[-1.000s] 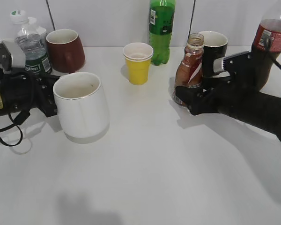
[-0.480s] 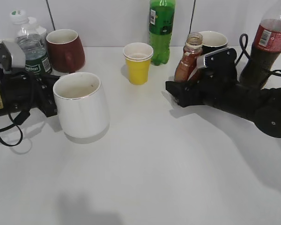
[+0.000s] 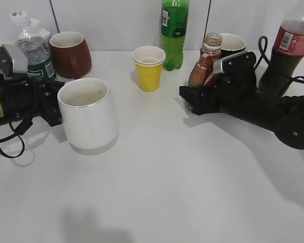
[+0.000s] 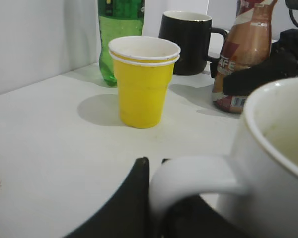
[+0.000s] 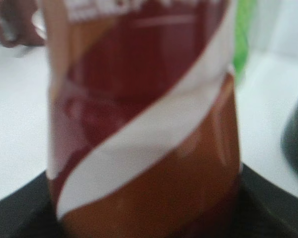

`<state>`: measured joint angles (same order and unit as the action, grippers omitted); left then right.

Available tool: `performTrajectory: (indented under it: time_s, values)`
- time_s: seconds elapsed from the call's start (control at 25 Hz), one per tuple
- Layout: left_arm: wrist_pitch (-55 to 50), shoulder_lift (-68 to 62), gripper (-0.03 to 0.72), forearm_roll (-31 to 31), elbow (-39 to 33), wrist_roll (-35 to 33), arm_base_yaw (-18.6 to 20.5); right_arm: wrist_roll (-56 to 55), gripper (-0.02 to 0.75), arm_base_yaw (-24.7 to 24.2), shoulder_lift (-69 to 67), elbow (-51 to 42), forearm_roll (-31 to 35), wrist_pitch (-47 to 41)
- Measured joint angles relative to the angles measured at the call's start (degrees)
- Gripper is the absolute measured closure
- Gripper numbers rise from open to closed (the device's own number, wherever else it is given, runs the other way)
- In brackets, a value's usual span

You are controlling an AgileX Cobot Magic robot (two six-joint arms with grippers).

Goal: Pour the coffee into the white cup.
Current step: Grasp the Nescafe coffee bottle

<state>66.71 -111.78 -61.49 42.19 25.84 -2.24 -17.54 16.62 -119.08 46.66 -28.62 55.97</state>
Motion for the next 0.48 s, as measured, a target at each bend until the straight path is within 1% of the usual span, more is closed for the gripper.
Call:
performTrajectory:
  time_s: [0.12,0.2,0.32,0.48]
  values:
    - [0.0,0.0,0.651,-0.05,0.17,0.0,-0.21,0.0,0.201,0.0,0.07,-0.06,0.26,0.11]
    - [0.0,0.0,0.651,-0.5,1.08,0.0,-1.16,0.0,0.201,0.0,1.2,-0.52,-0.04,-0.61]
    - [0.0,0.0,0.651,-2.03,3.15,0.0,-2.95,0.0,0.201,0.0,5.17,-0.7,-3.5,-4.06]
    - [0.05,0.0,0.651,-2.64,5.48,0.0,-5.67,0.93,0.204,0.0,12.18,-0.7,-9.79,-7.06]
